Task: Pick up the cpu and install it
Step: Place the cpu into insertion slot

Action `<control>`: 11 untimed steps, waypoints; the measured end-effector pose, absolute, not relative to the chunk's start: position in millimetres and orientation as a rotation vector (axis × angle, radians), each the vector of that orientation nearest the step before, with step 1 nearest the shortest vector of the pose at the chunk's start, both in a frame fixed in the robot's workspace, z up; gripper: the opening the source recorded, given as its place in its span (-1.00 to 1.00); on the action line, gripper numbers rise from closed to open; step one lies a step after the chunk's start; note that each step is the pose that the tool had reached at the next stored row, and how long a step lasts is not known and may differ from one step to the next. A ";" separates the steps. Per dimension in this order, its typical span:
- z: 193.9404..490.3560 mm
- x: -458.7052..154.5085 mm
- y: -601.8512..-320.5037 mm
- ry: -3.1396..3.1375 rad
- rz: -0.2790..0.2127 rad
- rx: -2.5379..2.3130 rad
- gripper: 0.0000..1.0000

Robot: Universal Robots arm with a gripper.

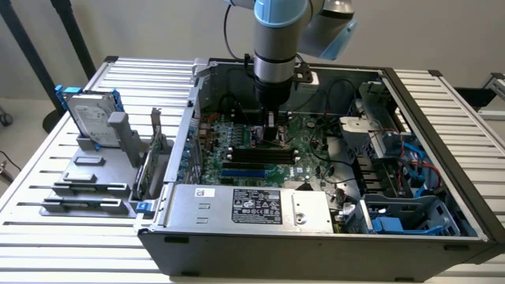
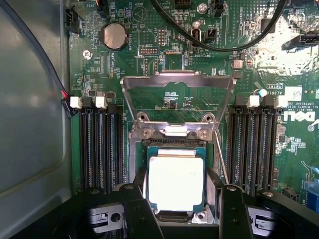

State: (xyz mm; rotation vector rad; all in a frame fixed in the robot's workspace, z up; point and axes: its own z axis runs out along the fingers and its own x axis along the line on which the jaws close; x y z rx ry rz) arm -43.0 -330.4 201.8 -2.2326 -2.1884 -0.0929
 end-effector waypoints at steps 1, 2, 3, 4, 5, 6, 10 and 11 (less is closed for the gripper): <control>201.4 -43.0 -330.0 -2.189 -0.093 -2.233 0.09; 200.9 -42.9 -329.5 -2.189 -0.092 -2.233 0.09; 200.5 -43.0 -328.9 -2.189 -0.091 -2.233 0.09; 200.2 -42.9 -328.4 -2.190 -0.091 -2.234 0.09; 199.8 -42.9 -328.0 -2.190 -0.090 -2.234 0.09; 199.5 -42.9 -327.9 -2.191 -0.089 -2.234 0.09; 198.9 -42.9 -327.6 -2.193 -0.083 -2.238 0.09; 198.8 -42.8 -327.6 -2.194 -0.081 -2.238 0.09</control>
